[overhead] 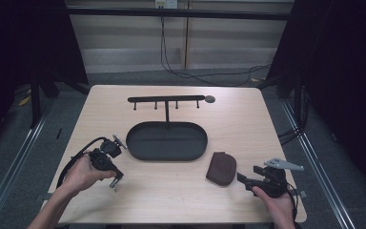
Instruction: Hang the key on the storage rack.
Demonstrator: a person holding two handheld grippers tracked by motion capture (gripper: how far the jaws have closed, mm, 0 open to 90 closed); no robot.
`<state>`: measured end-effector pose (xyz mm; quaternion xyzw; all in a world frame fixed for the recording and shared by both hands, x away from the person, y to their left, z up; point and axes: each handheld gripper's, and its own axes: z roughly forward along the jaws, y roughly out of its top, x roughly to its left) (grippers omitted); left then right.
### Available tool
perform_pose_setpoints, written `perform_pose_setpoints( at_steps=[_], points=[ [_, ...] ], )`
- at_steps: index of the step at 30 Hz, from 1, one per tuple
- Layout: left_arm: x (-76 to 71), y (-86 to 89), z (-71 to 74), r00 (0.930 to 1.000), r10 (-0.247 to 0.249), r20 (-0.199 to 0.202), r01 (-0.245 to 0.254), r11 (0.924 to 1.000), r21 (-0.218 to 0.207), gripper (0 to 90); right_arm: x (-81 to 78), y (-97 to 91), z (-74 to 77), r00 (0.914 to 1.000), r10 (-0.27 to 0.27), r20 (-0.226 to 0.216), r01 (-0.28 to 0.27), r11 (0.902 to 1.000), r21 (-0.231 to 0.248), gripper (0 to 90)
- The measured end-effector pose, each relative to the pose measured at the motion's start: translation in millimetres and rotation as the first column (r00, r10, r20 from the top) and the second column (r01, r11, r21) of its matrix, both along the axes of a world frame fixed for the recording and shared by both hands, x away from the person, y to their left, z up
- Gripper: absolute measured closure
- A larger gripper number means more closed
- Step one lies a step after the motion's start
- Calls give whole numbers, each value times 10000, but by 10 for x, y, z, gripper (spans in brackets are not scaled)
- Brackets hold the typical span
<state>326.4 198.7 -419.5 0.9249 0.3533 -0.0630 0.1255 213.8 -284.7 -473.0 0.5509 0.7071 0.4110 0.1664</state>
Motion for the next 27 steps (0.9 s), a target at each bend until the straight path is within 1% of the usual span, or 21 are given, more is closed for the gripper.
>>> perform_pose_setpoints(
  at_steps=[3, 6, 7, 8, 10, 11, 12, 14, 16, 18, 24, 25, 27],
  points=[
    [6, 3, 54, 10000, -65, 64, 65, 10000, 21, 854, 1, 0, -1, 10000, -2, -3, 2, 10000, -7, 218],
    [11, -10, 95, 9999, 41, 164, -43, 10000, 86, 854, 2, 2, -1, 10000, -1, -22, 1, 10000, -5, 218],
    [16, -30, 99, 9998, 35, 215, -40, 9998, 192, 854, 2, 2, -1, 10000, -13, -36, 13, 10000, -7, 218],
    [20, -42, 103, 9998, -3, 177, -1, 9997, 234, 854, 5, 3, -3, 10000, 4, -17, -4, 10000, -6, 218],
    [33, -74, 127, 9996, 12, 267, -18, 9997, 236, 854, 5, 5, -4, 10000, -6, -14, 6, 10000, -23, 218],
    [37, -82, 141, 9997, 31, 244, -37, 9997, 241, 854, 3, 3, -3, 10000, 3, -14, -3, 10000, -15, 218],
    [42, -92, 155, 9993, 45, 358, -53, 9998, 217, 854, 2, 4, -3, 10000, -17, -25, 17, 10000, -11, 218],
    [48, -117, 190, 9995, -17, 303, 11, 9998, 177, 854, 2, 0, -3, 10000, -16, -39, 16, 10000, 12, 218],
    [47, -138, 215, 9995, 7, 331, -15, 9997, 225, 855, 2, 0, -3, 10000, -20, -43, 20, 10000, 10, 218],
    [52, -158, 254, 9991, -111, 399, 99, 9995, 304, 854, 3, 1, -5, 10000, 5, -34, -5, 10000, 3, 218],
    [65, -189, 379, 9984, -188, 541, 174, 9995, 266, 854, 6, 1, -8, 10000, 2, -46, -2, 10000, 9, 218],
    [72, -194, 402, 9979, -390, 522, 373, 9988, 316, 854, 6, 1, -7, 10000, -5, -58, 5, 10000, 0, 218],
    [88, -212, 441, 9975, -450, 540, 435, 9986, 295, 854, 6, 0, -6, 10000, -30, -71, 30, 10000, 5, 217]
  ],
)
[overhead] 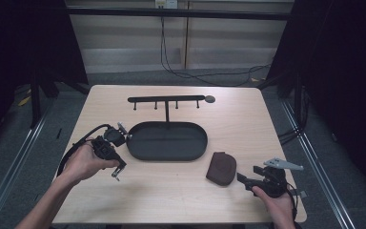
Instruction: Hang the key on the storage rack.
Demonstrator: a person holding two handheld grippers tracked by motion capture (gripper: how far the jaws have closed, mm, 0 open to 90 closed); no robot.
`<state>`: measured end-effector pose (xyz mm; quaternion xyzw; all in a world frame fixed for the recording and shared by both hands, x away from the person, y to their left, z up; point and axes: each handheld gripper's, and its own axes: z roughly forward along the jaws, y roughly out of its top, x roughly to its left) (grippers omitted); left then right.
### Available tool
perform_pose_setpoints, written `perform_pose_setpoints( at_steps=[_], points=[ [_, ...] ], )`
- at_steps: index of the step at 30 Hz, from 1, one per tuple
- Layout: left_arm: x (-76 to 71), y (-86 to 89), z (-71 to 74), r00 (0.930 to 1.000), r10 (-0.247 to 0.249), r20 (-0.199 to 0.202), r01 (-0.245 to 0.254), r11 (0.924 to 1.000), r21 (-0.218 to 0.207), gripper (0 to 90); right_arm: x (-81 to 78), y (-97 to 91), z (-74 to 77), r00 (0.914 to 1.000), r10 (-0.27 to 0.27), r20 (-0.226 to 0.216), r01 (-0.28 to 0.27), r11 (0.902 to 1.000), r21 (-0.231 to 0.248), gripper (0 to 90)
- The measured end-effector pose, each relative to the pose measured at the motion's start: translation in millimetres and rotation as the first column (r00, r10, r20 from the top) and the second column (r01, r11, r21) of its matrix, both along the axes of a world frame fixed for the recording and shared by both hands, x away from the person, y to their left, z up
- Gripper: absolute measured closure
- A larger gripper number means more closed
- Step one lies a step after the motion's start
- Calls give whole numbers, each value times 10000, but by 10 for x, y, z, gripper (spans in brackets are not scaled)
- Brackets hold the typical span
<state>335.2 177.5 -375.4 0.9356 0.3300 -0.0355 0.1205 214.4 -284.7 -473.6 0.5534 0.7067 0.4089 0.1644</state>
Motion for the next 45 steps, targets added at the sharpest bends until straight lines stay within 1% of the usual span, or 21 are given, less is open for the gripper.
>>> perform_pose_setpoints(
  at_steps=[4, 5, 7, 11, 16, 18, 20, 23, 24, 27, 30, 34, 35, 39, 42, 45],
  points=[
    [34, -29, 59, 10000, 9, 42, -10, 10000, 27, 854, -3, 1, 2, 10000, 13, 15, -13, 10000, 23, 216],
    [38, -35, 70, 10000, 28, 77, -29, 9999, 114, 854, -5, 1, 3, 10000, 9, 13, -9, 10000, 23, 217],
    [46, -32, 89, 9999, 85, 60, -85, 10000, 43, 855, -7, -3, 3, 10000, 24, 25, -24, 10000, 18, 216],
    [73, -10, 143, 9999, 146, 12, -146, 9999, 57, 854, -5, 0, 2, 10000, 1, 5, -1, 10000, 24, 216],
    [120, 43, 278, 9996, 241, 123, -240, 9997, -97, 854, 2, -6, -1, 10000, -1, -8, 1, 10000, 12, 217],
    [136, 72, 342, 9991, 368, 230, -363, 9991, -206, 855, -1, -5, 0, 10000, -11, -5, 11, 10000, -4, 216],
    [153, 104, 411, 9989, 404, 230, -397, 9988, -296, 854, -3, -7, 0, 10000, 5, 7, -5, 10000, 16, 216],
    [168, 130, 507, 9980, 510, 371, -494, 9979, -421, 854, -3, -4, 1, 10000, 3, 7, -3, 10000, 30, 216],
    [173, 130, 539, 9981, 474, 396, -461, 9984, -325, 854, -2, -2, 0, 10000, 14, 1, -14, 10000, 31, 216],
    [185, 123, 587, 9977, 475, 477, -462, 9985, -278, 854, 0, -3, -1, 10000, 18, -1, -18, 10000, -6, 216],
    [217, 111, 627, 9981, 422, 438, -410, 9988, -285, 854, 0, -5, -2, 10000, 8, -14, -8, 10000, 3, 216],
    [252, 97, 668, 9977, 480, 482, -464, 9984, -325, 854, 1, -3, -3, 10000, 18, -17, -18, 10000, 12, 216],
    [264, 92, 692, 9975, 496, 511, -483, 9985, -268, 854, 0, -4, -2, 10000, 9, -12, -9, 10000, -1, 216],
    [296, 70, 770, 9975, 426, 565, -403, 9983, -410, 854, -1, -6, -2, 10000, -8, -29, 8, 10000, 16, 216],
    [330, 39, 821, 9973, 395, 619, -374, 9987, -341, 854, 4, -4, -5, 10000, 5, -34, -4, 10000, 16, 216],
    [366, 17, 868, 9968, 458, 651, -433, 9983, -388, 854, 3, -5, -5, 10000, -1, -33, 1, 10000, 24, 216]
  ],
)
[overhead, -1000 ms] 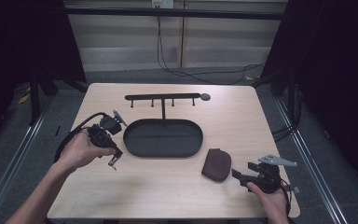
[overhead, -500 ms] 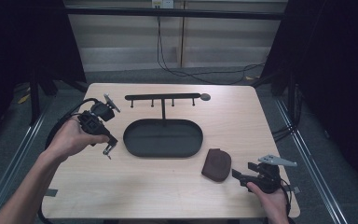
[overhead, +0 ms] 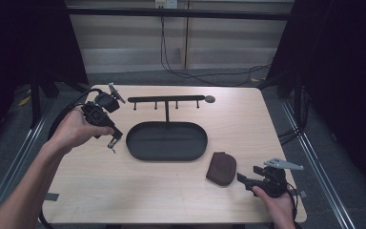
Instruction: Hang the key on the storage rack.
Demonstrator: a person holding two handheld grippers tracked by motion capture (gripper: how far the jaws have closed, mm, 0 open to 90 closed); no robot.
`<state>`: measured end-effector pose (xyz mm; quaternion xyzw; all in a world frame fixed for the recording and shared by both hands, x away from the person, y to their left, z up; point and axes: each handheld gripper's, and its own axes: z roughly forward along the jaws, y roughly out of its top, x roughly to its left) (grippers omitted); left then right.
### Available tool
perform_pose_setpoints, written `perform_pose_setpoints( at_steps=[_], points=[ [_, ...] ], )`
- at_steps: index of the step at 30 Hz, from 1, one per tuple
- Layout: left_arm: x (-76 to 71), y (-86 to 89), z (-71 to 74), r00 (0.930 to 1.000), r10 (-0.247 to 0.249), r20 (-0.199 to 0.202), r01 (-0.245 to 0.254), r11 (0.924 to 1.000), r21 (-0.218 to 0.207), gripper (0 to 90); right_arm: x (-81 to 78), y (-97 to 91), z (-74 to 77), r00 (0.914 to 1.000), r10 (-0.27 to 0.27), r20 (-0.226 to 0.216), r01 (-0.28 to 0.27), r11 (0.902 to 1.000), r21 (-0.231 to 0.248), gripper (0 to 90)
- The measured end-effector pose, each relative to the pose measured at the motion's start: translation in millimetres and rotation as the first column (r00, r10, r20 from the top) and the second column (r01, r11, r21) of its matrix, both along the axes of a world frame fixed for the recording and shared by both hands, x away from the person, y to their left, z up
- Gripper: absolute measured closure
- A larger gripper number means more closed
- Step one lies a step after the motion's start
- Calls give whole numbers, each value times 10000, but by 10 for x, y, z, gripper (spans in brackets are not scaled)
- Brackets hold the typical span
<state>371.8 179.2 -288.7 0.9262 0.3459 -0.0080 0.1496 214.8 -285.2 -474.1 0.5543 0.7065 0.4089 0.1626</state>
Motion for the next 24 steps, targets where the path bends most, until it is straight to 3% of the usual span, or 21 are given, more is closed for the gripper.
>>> perform_pose_setpoints(
  at_steps=[14, 24],
  points=[
    [178, -175, 249, 9991, 223, 371, -223, 9997, -21, 854, -4, -8, 2, 10000, -10, -14, 10, 10000, 66, 216],
    [356, -344, 377, 9984, 398, 412, -409, 9988, 264, 855, -9, -12, 5, 10000, -1, 5, 1, 9999, 127, 216]
  ],
)
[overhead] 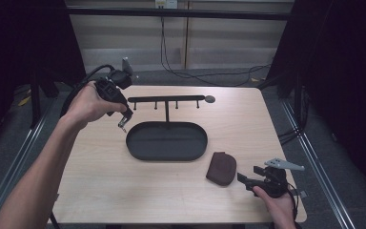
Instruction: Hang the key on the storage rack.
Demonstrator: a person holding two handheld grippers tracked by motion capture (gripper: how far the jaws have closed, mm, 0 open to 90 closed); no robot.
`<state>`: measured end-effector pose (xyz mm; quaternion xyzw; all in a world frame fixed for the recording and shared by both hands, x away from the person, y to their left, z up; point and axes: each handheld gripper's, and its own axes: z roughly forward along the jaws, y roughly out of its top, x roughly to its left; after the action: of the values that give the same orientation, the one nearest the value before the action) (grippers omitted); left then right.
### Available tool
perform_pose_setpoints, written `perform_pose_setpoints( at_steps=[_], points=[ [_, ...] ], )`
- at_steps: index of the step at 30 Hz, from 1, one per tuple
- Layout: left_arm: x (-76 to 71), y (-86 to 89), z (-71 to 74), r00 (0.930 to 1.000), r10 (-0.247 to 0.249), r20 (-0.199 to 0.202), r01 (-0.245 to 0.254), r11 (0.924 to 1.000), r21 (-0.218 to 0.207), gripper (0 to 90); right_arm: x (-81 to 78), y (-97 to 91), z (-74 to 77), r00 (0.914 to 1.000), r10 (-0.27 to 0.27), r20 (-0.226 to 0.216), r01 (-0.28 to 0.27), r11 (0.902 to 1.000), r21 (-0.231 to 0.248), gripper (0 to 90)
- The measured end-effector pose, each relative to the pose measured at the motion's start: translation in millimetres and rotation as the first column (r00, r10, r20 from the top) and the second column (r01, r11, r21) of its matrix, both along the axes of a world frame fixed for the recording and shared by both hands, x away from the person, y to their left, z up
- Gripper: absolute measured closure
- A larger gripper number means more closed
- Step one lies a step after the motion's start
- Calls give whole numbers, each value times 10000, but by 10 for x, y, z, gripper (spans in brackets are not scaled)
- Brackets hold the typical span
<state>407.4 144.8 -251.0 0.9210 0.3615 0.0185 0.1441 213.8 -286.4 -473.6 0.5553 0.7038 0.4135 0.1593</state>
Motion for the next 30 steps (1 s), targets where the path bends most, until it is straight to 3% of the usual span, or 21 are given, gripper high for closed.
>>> perform_pose_setpoints(
  at_steps=[13, 21, 30],
  points=[
    [318, -58, 4, 9980, 538, -346, -535, 9985, 93, 855, -8, -11, 4, 10000, 40, 14, -40, 10000, 65, 216],
    [497, -108, 9, 9959, 860, -284, -851, 9958, 326, 855, -10, -10, 4, 10000, 95, 28, -95, 9999, 89, 216],
    [641, -159, -65, 9925, 1182, -319, -1174, 9927, 276, 854, -10, -12, 4, 9999, 132, 10, -132, 9998, 132, 216]
  ],
)
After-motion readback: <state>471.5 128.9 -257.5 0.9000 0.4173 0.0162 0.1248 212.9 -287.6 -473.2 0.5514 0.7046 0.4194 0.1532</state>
